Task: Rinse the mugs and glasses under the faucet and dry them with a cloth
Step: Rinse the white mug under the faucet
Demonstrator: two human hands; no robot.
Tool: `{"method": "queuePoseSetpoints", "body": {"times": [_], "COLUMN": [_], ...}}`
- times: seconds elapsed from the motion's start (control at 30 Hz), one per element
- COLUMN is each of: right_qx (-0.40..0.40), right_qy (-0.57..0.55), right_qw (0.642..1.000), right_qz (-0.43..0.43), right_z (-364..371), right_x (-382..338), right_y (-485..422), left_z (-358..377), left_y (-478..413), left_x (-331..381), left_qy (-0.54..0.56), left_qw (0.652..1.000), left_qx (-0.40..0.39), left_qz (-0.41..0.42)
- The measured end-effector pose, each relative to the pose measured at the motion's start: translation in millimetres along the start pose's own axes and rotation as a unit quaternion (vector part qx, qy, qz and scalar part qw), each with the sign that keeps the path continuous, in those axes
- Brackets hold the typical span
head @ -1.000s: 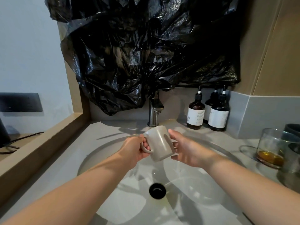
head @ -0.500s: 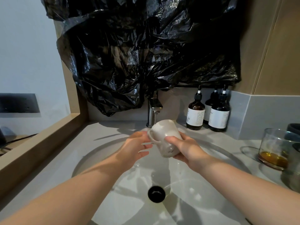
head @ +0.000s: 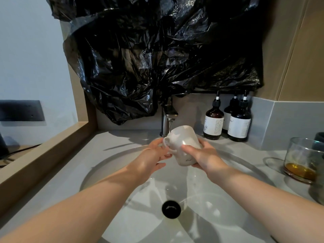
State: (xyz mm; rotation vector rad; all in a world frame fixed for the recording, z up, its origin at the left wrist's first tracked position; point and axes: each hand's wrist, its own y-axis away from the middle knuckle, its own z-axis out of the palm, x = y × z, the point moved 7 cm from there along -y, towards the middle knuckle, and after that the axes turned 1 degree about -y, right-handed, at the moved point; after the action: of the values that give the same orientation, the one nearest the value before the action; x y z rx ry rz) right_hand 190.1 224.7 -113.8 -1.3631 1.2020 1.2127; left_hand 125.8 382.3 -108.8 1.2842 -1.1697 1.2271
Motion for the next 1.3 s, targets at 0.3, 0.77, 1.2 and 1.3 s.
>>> {"method": "queuePoseSetpoints", "body": {"times": [0.3, 0.77, 1.2, 1.3], "right_qx": [-0.067, -0.079, -0.049, -0.041], "right_qy": [0.134, 0.055, -0.056, -0.046], "right_qw": [0.984, 0.995, 0.994, 0.997], "right_qz": [-0.096, 0.006, 0.083, 0.055], "right_z": [23.5, 19.6, 7.4, 9.8], "right_x": [-21.5, -6.6, 1.1, -4.1], "right_y": [12.4, 1.7, 1.5, 2.9], "left_z": [-22.4, -26.8, -16.7, -17.3], "left_y": [-6.5, -4.1, -8.3, -8.2], "left_x": [4.6, -10.6, -9.9, -10.1], "left_qy": [-0.065, 0.052, 0.032, 0.035], "left_qw": [0.990, 0.984, 0.993, 0.994], "left_qx": [0.105, 0.170, 0.111, 0.107], "left_qz": [0.066, -0.015, -0.012, -0.010]}}
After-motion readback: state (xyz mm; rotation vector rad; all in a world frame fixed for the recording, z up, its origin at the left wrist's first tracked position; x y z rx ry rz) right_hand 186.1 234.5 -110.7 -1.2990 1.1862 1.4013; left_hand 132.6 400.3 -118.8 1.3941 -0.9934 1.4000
